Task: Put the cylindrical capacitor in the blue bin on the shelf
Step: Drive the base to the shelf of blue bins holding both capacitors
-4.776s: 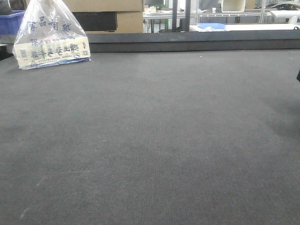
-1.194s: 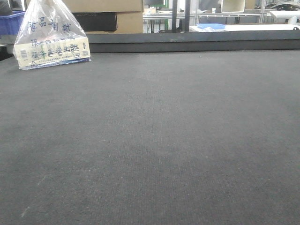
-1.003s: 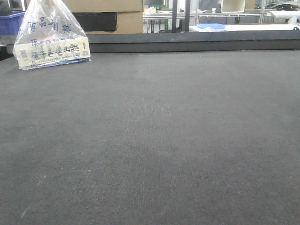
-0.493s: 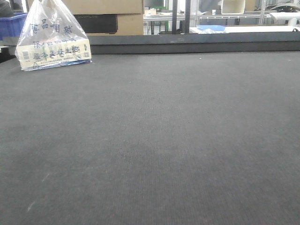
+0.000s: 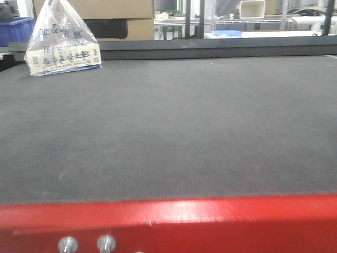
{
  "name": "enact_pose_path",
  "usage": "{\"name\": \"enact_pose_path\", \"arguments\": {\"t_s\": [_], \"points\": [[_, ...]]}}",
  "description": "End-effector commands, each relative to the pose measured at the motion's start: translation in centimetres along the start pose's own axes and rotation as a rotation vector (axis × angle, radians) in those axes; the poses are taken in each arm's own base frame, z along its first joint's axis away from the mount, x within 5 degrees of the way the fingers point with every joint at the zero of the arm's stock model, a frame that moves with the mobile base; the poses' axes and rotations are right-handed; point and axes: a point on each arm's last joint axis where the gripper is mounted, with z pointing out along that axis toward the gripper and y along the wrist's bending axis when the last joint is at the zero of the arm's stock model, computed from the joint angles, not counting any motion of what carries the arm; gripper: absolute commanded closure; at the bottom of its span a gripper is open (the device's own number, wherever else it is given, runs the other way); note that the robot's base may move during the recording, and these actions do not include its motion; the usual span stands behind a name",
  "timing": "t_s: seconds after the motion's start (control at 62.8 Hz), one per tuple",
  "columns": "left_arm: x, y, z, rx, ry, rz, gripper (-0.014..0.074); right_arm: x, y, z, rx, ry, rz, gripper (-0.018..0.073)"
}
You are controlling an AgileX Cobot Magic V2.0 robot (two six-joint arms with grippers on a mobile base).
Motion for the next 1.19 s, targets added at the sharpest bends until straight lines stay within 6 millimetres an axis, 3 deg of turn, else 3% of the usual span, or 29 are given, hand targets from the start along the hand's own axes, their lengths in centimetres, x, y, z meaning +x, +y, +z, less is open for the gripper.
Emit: {"name": "enact_pose_path", "arguments": {"t_s": [0.0,1.178], "points": [[-0.23,-0.04,-0.13,0.007,-0.023,-0.009,0.0708,-0.39,-0.07,-0.17,0.009,-0.044,-0.009,0.0721],[-0.29,-0.03,-0.18,0.005,-0.029,-0.009,0.0708,-0.39,-0.07,-0.17,0.009,-0.044,-0.009,0.0721]]}}
